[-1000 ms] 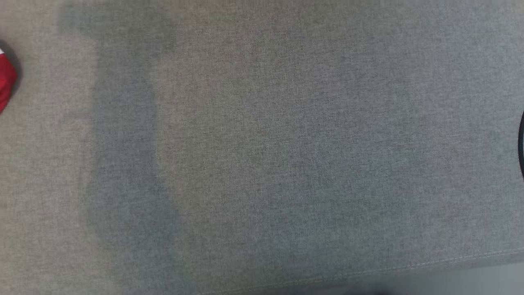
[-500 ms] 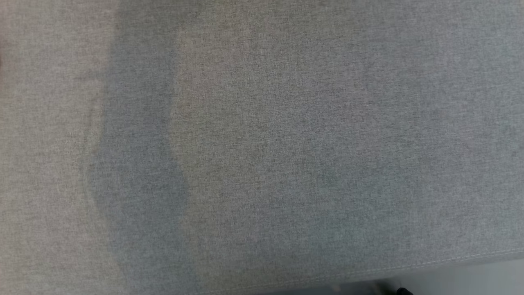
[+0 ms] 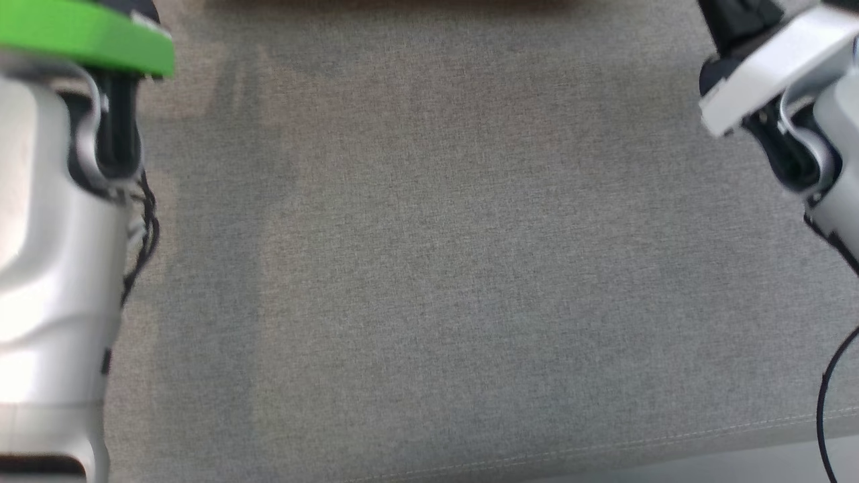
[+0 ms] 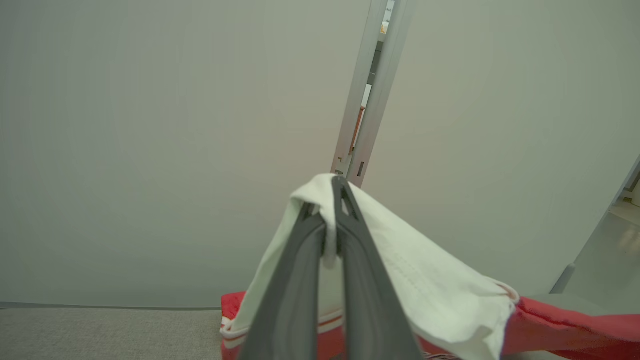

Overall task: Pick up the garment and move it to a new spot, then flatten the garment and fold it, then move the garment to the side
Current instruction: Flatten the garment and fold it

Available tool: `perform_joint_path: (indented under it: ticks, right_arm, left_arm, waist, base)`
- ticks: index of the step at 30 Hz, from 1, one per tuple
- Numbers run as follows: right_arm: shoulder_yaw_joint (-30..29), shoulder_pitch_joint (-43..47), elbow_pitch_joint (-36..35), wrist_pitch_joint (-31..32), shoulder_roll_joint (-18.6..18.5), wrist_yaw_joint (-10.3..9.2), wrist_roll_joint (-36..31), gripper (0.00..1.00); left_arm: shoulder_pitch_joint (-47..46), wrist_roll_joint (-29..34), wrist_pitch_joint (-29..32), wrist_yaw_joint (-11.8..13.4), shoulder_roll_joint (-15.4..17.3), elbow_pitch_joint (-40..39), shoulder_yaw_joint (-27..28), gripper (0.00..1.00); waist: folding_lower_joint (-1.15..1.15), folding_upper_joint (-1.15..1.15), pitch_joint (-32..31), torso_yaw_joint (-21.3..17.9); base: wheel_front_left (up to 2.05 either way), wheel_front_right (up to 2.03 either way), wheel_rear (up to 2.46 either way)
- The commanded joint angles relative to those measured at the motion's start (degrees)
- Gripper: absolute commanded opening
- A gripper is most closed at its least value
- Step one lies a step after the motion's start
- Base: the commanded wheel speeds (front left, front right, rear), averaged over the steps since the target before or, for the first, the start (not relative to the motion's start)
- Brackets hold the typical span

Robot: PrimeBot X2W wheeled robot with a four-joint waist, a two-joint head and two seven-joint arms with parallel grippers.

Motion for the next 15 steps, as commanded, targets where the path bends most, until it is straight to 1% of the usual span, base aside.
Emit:
perform_joint_path:
  ticks: [1,4,8,10,13,15]
  right_arm:
    - [-0.38,3.42,-1.35,-0.43,-1.02,-0.10,0.62,0.00]
    - [-2.31,11.16,-5.00,-0.39,-1.98,-0.10,1.25,0.00]
    - [-5.34,20.93,-8.51,-0.39,-1.82,-0.10,-0.02,0.00]
    - [-6.48,25.28,-9.69,-0.39,-1.44,-0.10,-1.09,0.00]
    - [-8.64,31.79,-10.85,-0.38,-0.81,-0.10,-2.02,0.00]
    - [-9.06,35.78,-11.72,-0.39,-0.66,-0.10,-3.62,0.00]
  left_arm:
    - [4.75,0.93,-0.15,1.05,-0.33,-2.80,1.15,0.00]
    - [16.05,1.45,-0.16,2.77,-1.73,-8.91,3.28,0.00]
    - [29.19,1.51,-0.16,4.48,-3.84,-15.61,5.93,0.00]
    - [35.32,1.03,-0.17,5.30,-5.02,-17.99,7.20,0.00]
    - [42.69,1.89,-0.17,5.77,-6.30,-20.11,7.97,0.00]
    - [47.34,1.45,-0.17,5.86,-7.50,-21.12,8.76,0.00]
  waist:
    - [0.00,0.00,-3.80,0.37]
    - [0.00,0.00,-5.71,0.67]
    - [0.00,0.00,-7.96,0.69]
    - [0.00,0.00,-8.88,0.54]
    - [0.00,0.00,-10.21,0.79]
    - [0.00,0.00,-11.12,0.83]
  base:
    - [0.00,0.00,0.00]
    - [0.00,0.00,0.00]
    - [0.00,0.00,0.00]
    - [0.00,0.00,0.00]
    - [0.00,0.00,0.00]
    - [0.00,0.00,0.00]
